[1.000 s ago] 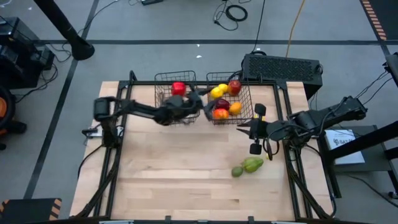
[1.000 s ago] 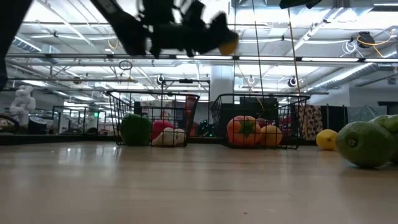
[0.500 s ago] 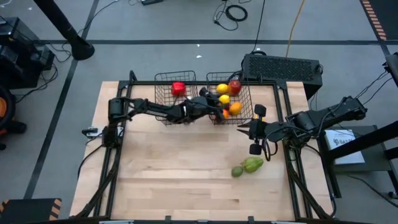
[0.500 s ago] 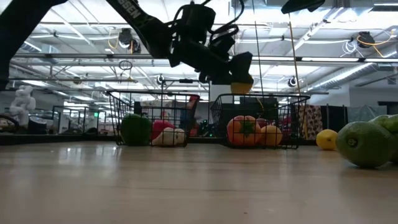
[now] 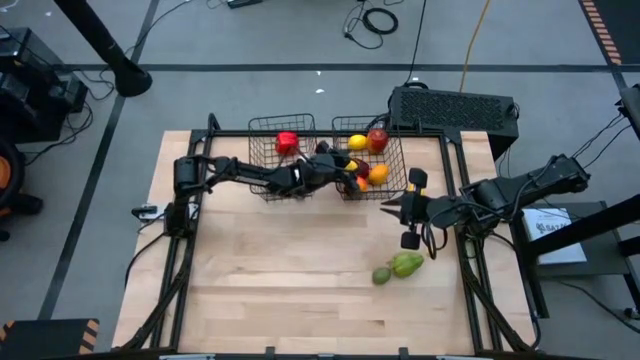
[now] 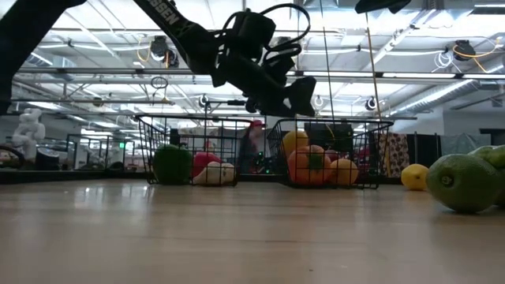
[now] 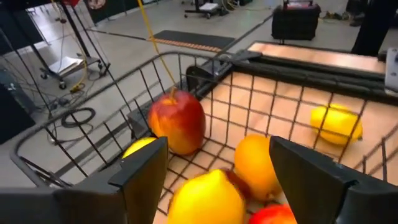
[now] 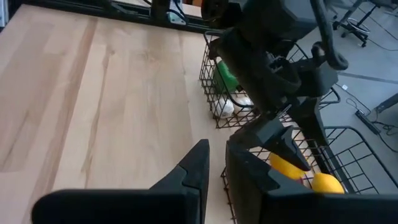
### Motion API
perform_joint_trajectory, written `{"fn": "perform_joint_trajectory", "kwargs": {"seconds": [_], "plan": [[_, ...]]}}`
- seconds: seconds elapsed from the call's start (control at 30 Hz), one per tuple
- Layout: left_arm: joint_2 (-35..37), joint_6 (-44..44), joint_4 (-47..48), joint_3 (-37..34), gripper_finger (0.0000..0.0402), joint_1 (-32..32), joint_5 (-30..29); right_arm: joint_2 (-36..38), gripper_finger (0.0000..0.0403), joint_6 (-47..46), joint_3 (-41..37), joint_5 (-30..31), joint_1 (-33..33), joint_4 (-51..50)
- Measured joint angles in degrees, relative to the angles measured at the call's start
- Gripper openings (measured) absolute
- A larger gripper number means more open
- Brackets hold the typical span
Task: Sort produce into baskets
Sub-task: Put the yellow lemon into the right wire basket, then put the green lime into the right wire basket
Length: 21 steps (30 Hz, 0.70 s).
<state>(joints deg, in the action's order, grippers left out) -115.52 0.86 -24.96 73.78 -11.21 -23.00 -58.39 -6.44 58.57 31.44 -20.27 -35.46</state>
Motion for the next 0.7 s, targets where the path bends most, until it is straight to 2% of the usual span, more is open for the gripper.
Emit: {"fn": "perform_joint_trajectory", "kwargs": {"seconds": [0.23,0.37,0.57,0.7], "plan": [[0.0,-0.4,0.6,0.0,0.0289,0.3,1.1,0.0,0.0045,0.0,0.0,0.0,-0.2,0.1],[3.7,-1.9,3.9,-0.1,0.0290,2.4,-0.5,0.0,0.0045,-0.5,0.0,0.0,-0.2,-0.8],[14.7,-2.4,21.7,0.0,0.0290,10.0,-0.8,0.0,0.0045,-4.4,0.0,0.0,-0.2,-5.5],[20.2,2.6,35.8,0.0,0.0290,15.5,-1.5,0.0,0.0045,-7.7,-0.2,1.9,-0.2,-7.2]]}}
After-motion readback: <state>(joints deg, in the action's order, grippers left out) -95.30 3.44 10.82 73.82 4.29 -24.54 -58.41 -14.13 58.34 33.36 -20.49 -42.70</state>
